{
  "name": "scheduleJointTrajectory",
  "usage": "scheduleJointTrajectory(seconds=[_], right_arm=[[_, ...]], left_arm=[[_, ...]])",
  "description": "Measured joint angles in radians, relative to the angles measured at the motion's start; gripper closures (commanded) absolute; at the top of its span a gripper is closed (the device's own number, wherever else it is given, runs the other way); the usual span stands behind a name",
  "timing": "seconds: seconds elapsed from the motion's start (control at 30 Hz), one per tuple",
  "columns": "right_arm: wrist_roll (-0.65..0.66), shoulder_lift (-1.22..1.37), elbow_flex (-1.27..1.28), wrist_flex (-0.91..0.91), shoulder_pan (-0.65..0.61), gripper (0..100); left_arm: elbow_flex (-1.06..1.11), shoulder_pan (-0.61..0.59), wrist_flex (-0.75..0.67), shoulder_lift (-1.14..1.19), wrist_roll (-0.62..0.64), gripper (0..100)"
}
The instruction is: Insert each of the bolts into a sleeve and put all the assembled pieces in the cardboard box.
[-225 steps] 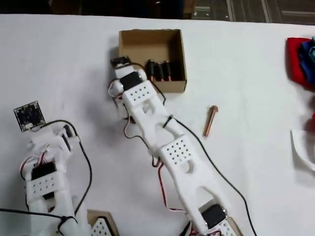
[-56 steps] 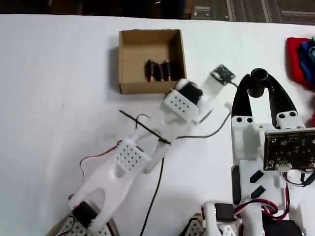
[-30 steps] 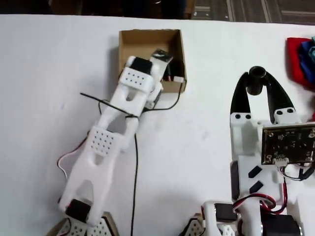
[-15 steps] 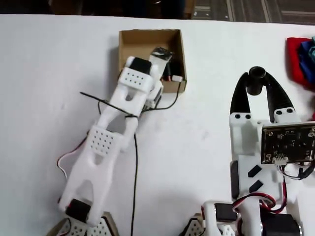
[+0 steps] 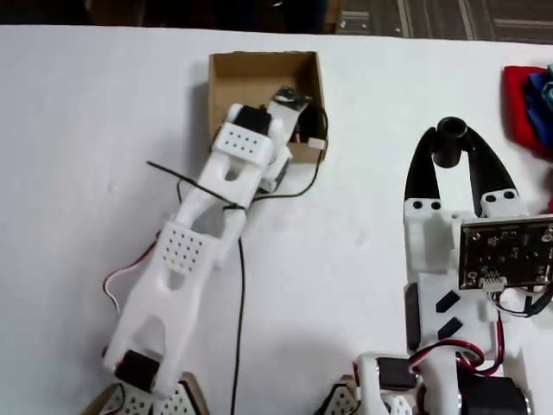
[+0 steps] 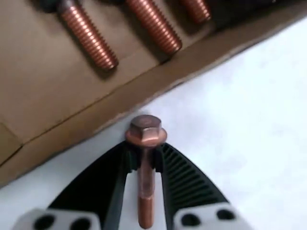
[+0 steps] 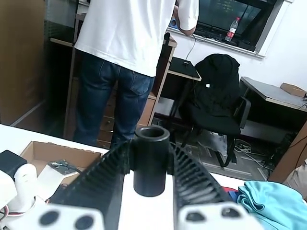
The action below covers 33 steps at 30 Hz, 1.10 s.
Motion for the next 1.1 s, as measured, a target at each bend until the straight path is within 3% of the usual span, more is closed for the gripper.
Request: scheduleJointTrajectory(seconds=[0.2, 0.4, 0.53, 0.67, 0.83, 1.1], right_arm=[[-0.003, 0.0, 0.003, 0.0, 0.0, 97.9], [-0.098, -0.003, 0.064, -0.044, 0.0, 97.9], [-0.109, -0.002, 0.157, -0.124, 0.0, 97.9], [-0.127, 0.003, 0.273, -0.227, 0.0, 97.9], [-0.21, 0.003, 0.315, -0.269, -0.034, 97.9], [-0.224, 0.005, 0.453, -0.304, -0.315, 97.9]], left_arm=[[0.005, -0.006, 0.074, -0.137, 0.002, 98], [0.031, -0.002, 0.078, -0.402, 0.002, 98], [0.204, 0.009, 0.078, -0.664, 0.002, 98], [0.523, 0.009, 0.075, -0.942, 0.002, 98], [0.908, 0.009, -0.143, -1.277, 0.002, 98], [1.456, 0.009, -0.632, -1.729, 0.018, 98]])
